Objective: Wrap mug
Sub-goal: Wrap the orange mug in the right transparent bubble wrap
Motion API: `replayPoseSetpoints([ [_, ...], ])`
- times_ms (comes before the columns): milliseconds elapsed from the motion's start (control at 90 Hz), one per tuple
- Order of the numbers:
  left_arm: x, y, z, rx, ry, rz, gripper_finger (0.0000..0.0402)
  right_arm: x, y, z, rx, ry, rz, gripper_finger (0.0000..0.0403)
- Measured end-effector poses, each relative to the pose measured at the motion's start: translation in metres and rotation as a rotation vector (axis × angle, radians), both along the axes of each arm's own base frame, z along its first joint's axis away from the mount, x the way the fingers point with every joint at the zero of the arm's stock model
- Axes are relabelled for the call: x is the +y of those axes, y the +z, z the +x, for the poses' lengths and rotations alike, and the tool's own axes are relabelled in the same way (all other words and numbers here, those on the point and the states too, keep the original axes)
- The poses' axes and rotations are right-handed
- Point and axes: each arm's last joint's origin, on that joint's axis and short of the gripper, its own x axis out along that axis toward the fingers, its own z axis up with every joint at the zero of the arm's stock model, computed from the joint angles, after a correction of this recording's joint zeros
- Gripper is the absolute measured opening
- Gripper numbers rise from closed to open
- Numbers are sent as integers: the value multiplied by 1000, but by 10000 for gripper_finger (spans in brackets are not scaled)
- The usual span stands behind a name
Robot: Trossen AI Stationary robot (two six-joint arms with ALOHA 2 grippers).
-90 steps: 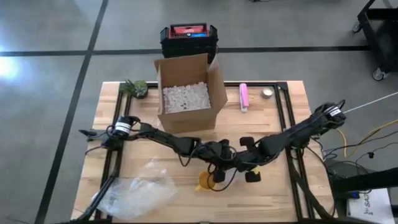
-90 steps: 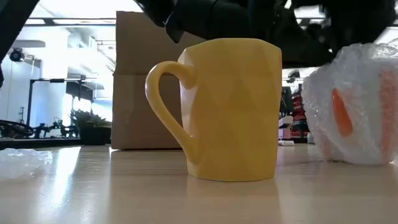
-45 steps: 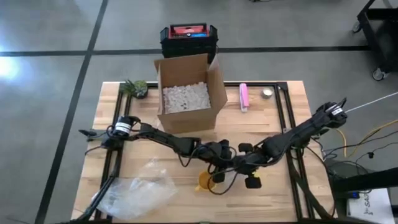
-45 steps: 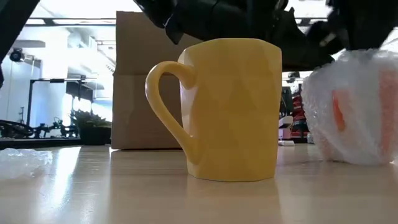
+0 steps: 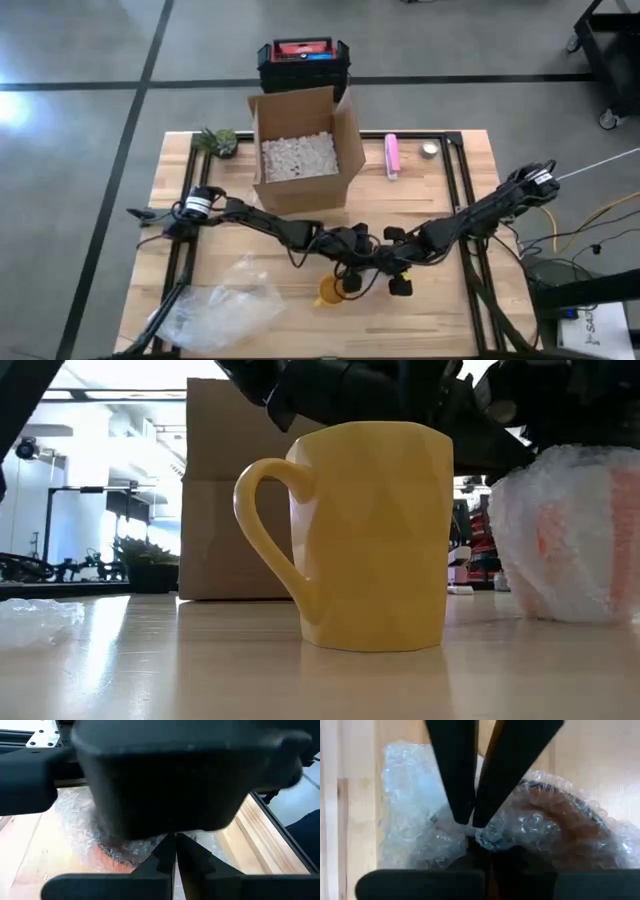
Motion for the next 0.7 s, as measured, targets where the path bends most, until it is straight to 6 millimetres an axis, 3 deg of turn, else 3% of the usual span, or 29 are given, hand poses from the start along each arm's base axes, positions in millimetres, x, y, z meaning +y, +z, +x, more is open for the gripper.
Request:
replayPoseSetpoints([
  [189, 0, 0, 0, -1, 0, 0, 0, 1, 17, 3, 20, 15, -6, 0],
  [344, 0, 0, 0, 2, -3, -1, 0, 2, 55, 6, -17, 29, 4, 0],
  [500, 0, 0, 0, 4, -3, -1, 0, 3, 78, 5, -42, 31, 16, 0],
  [611, 0, -1, 0, 7, -3, 0, 0, 6, 83, 6, -49, 52, 68, 0],
  [700, 0, -1, 0, 7, -3, 0, 0, 10, 74, 7, -57, 63, 79, 0],
])
